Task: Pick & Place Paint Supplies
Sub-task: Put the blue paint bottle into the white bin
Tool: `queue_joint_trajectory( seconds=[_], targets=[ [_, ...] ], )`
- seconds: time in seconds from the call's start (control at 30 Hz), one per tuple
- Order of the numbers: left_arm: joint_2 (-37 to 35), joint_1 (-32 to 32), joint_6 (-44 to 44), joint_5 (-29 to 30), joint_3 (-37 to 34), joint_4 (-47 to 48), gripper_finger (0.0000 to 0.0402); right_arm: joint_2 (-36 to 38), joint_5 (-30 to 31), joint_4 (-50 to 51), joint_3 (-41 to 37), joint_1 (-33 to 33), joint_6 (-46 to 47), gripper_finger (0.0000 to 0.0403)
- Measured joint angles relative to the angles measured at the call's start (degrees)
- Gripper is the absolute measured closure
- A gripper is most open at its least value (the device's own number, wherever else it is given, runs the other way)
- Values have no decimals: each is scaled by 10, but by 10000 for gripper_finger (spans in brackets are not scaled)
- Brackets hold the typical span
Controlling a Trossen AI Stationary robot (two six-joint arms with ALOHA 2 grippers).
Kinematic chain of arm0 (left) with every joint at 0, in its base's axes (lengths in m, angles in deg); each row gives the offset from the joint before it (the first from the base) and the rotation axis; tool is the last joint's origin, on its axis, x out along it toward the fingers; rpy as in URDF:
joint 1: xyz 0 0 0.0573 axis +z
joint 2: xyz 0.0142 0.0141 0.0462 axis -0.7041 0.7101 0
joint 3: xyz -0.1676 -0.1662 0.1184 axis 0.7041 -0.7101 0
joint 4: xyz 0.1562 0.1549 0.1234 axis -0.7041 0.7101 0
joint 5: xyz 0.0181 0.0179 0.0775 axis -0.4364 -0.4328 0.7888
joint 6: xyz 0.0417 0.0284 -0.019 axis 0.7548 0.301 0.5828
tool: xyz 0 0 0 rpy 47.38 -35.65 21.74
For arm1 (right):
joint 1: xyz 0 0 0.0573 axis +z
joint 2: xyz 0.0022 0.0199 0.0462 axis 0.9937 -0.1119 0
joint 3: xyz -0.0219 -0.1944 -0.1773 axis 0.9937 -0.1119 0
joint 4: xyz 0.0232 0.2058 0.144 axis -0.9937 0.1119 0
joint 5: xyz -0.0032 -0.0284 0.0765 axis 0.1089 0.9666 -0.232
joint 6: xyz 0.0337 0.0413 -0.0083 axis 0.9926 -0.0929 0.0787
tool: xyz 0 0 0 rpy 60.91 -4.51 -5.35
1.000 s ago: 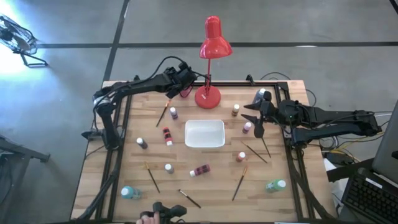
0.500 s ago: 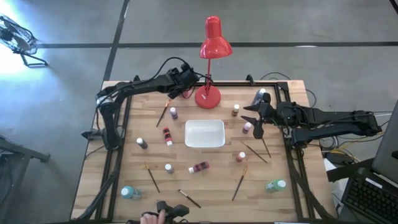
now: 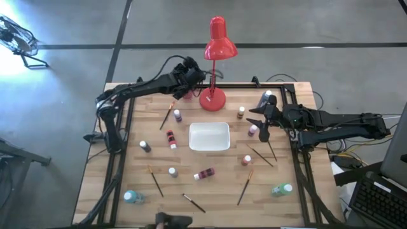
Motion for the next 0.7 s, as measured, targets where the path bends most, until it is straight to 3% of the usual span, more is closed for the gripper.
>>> queue_joint_trajectory(
  seconds=[0.13,0.23,0.33,0.4,0.53,0.7],
  targets=[
    [-71,-18,-197,-114,12,45,316,0,0,0,0,0,1,233],
    [-136,-20,-397,-239,6,92,316,0,0,0,0,0,1,242],
    [-202,-18,-591,-379,-21,139,317,0,0,-1,0,0,0,253],
    [-247,-21,-668,-441,-58,148,317,0,0,-3,0,0,1,261],
    [-340,-56,-767,-467,-176,82,317,0,0,-3,0,0,20,278],
    [-442,-129,-836,-472,-356,-113,317,0,0,-17,-1,0,33,299]
  ],
)
